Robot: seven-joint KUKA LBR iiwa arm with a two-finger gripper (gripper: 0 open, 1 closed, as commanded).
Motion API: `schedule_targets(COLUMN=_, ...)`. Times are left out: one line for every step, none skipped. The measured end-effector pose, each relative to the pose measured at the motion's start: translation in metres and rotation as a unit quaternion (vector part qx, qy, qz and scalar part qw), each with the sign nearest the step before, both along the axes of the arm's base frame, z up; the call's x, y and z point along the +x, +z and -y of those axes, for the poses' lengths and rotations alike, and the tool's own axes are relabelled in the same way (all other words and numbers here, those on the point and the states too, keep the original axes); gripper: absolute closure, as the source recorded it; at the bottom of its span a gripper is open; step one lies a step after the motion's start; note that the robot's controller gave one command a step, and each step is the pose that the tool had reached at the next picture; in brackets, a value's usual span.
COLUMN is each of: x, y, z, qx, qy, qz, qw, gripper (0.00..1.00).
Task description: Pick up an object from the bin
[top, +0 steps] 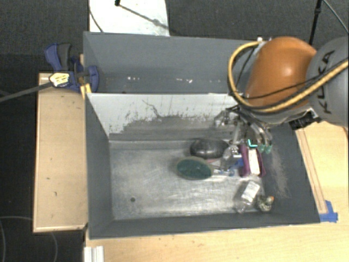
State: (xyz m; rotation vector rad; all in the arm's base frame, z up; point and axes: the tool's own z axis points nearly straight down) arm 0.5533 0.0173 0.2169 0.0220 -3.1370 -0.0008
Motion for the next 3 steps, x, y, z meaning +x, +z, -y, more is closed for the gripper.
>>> schedule_targets(x=0.033, y=-0.146, z=-0.004, qx=0.002, qy=0.118, qz=-0.0004, qw=0.9930, gripper=0.00)
schedule_targets(x=0.035, y=-0.142, z=-0.003, qx=0.001, qy=0.116, qz=0.0037, qw=0.9932, gripper=1.00)
schedule_targets(x=0.025, y=0.007, z=-0.007, qx=0.000, qy=0.121, qz=0.0078, qw=0.9926, gripper=1.00)
